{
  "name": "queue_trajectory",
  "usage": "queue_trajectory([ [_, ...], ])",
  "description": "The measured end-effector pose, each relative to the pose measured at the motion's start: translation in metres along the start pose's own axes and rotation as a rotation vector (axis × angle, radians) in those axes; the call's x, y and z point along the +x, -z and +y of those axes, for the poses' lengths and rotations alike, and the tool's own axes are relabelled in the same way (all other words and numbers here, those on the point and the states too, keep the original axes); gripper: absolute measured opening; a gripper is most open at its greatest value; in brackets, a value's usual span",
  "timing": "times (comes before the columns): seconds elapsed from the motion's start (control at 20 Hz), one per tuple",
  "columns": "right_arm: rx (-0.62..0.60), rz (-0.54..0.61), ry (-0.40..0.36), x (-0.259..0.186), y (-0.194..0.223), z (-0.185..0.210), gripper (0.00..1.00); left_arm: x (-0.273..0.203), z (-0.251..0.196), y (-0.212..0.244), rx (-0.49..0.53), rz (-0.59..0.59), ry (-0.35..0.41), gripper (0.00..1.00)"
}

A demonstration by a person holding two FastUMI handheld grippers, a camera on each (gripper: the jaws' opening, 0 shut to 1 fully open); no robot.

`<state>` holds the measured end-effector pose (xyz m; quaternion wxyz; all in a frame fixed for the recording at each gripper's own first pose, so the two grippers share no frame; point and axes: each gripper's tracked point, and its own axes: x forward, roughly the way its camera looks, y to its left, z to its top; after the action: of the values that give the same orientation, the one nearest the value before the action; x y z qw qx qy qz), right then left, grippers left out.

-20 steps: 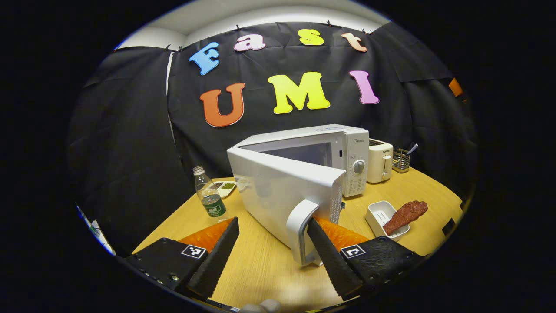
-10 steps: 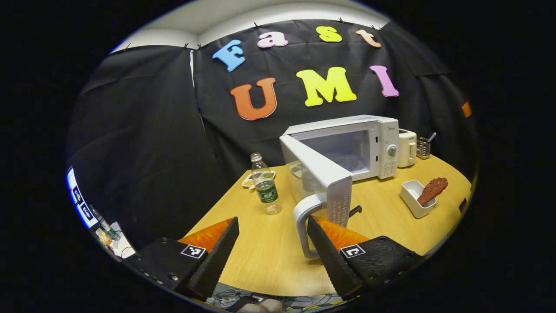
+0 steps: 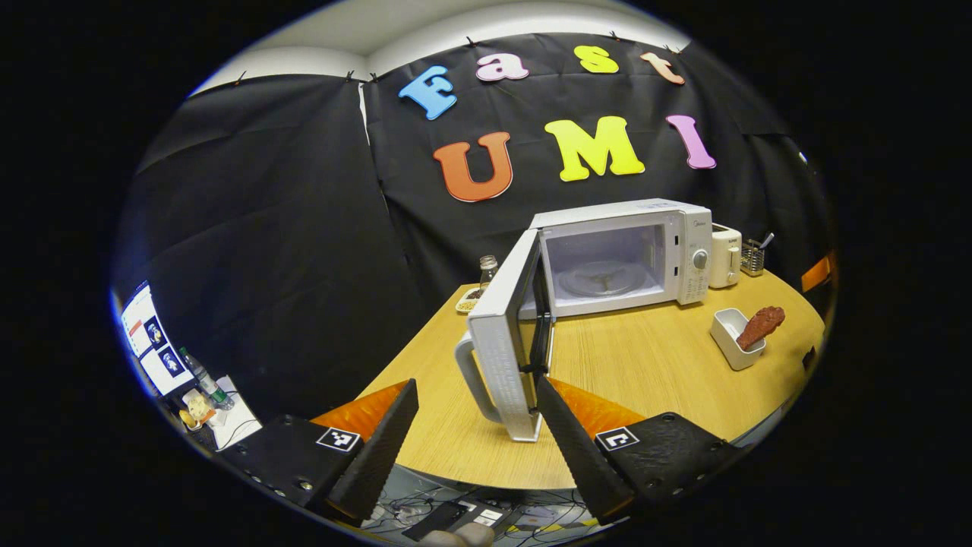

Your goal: Open the microwave oven with the left hand, put the food in, and close the microwave oven.

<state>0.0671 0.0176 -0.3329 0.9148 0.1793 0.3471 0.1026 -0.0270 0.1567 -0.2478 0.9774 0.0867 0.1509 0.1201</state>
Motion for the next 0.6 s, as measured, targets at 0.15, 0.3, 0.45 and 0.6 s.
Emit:
queue_trajectory([
  [0.15, 0.174, 0.105, -0.109, 0.034, 0.010, -0.008, 0.78, -0.014, -0.014, -0.010, 0.001, 0.005, -0.020, 0.97],
  [0.3, 0.327, 0.169, -0.205, 0.067, -0.002, -0.011, 0.65, -0.022, -0.027, -0.024, -0.007, 0.013, -0.050, 0.97],
  [0.45, 0.382, 0.263, -0.269, 0.087, -0.002, -0.014, 0.57, -0.024, -0.043, -0.038, -0.029, 0.023, -0.086, 0.96],
  [0.6, 0.405, 0.358, -0.312, 0.098, 0.005, -0.012, 0.32, -0.023, -0.054, -0.051, -0.048, 0.029, -0.134, 0.97],
])
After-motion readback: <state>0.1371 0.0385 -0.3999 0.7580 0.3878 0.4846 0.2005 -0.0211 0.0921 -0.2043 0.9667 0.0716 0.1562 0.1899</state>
